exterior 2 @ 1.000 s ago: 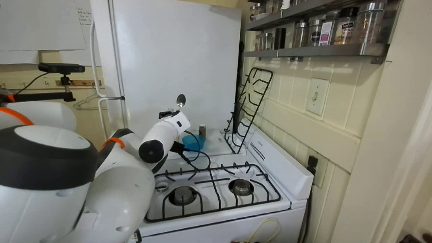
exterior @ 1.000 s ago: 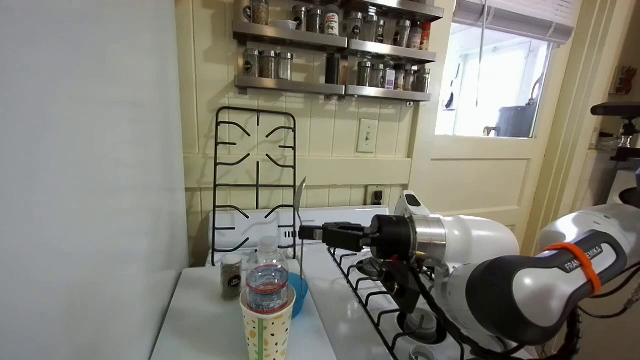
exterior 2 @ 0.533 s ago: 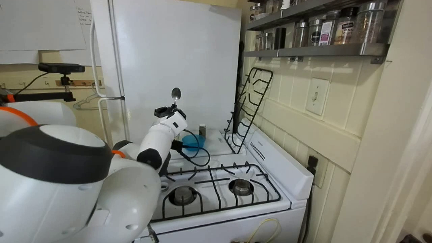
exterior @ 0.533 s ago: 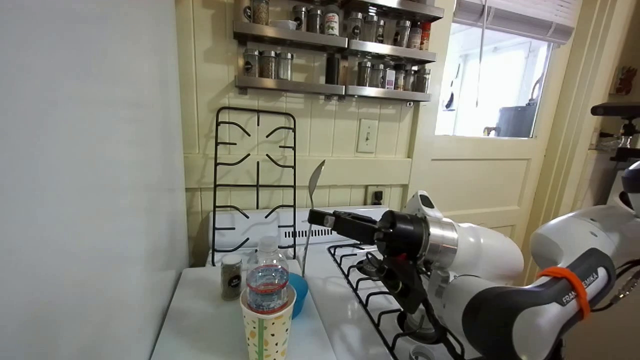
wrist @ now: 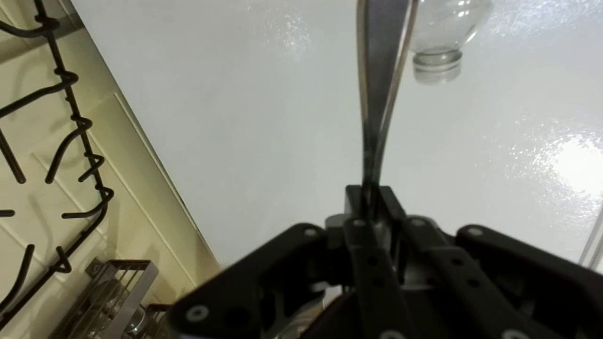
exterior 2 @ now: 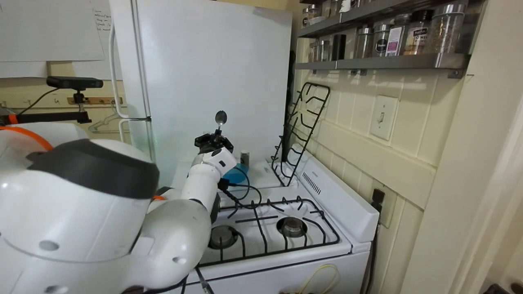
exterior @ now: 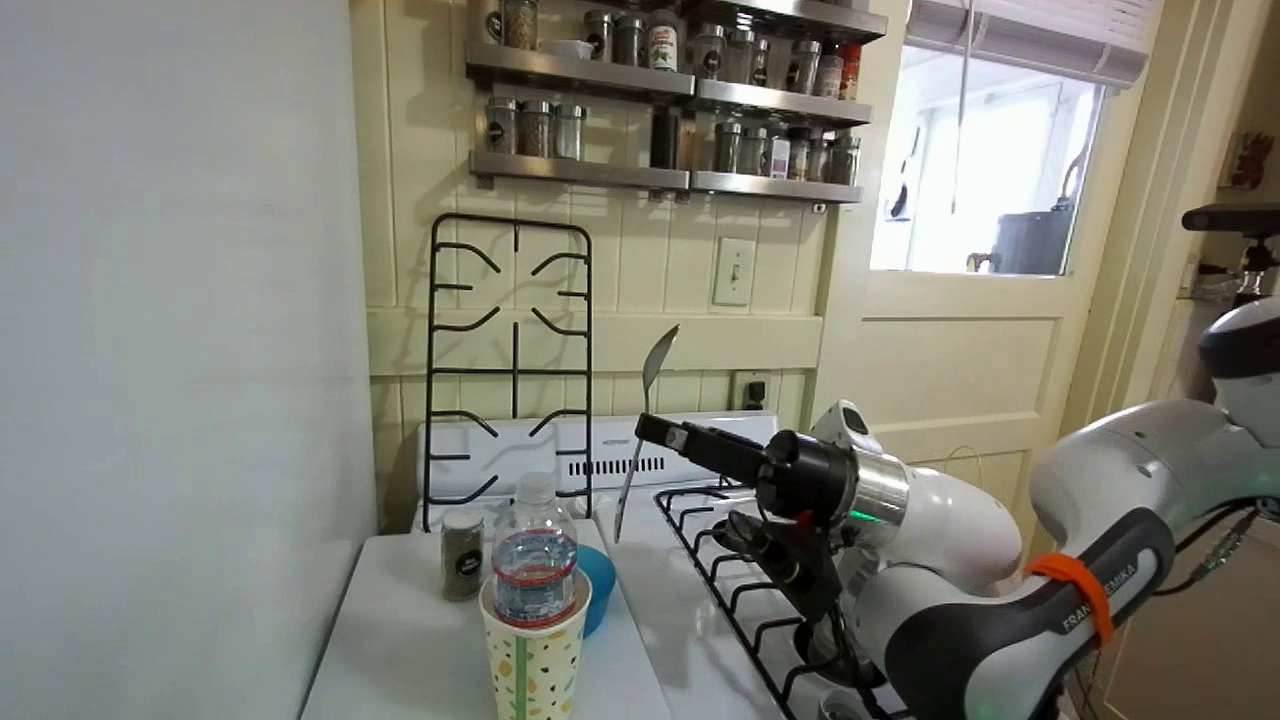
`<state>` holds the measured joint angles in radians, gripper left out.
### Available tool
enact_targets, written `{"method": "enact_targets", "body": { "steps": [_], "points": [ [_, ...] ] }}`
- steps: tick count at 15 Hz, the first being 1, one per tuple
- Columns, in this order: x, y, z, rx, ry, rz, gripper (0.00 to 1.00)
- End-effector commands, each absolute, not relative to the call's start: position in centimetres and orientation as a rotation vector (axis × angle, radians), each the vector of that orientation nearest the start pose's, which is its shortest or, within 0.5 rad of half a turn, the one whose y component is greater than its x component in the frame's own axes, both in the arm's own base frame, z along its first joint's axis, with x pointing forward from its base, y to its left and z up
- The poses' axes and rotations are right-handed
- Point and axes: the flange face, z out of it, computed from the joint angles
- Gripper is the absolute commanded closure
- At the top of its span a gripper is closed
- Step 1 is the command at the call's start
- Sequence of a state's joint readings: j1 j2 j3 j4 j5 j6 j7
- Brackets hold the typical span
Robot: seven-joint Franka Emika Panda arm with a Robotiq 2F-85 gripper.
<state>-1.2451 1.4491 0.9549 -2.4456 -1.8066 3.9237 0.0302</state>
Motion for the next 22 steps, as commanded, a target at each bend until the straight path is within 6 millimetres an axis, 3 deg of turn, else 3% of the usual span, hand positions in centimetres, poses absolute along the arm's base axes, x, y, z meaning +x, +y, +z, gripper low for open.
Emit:
{"method": "enact_targets", "body": {
  "steps": [1,6,13,22],
  "points": [
    [39.5,6.6,22.8,-1.282,-0.686,-1.496,0.98],
    [39.9,6.9,22.8,-1.307,-0.724,-1.46,0.98],
    [39.4,8.9,25.8,-1.248,-0.906,-1.461,0.98],
    [39.7,9.6,25.6,-1.29,-0.958,-1.42,0.98]
  ]
}}
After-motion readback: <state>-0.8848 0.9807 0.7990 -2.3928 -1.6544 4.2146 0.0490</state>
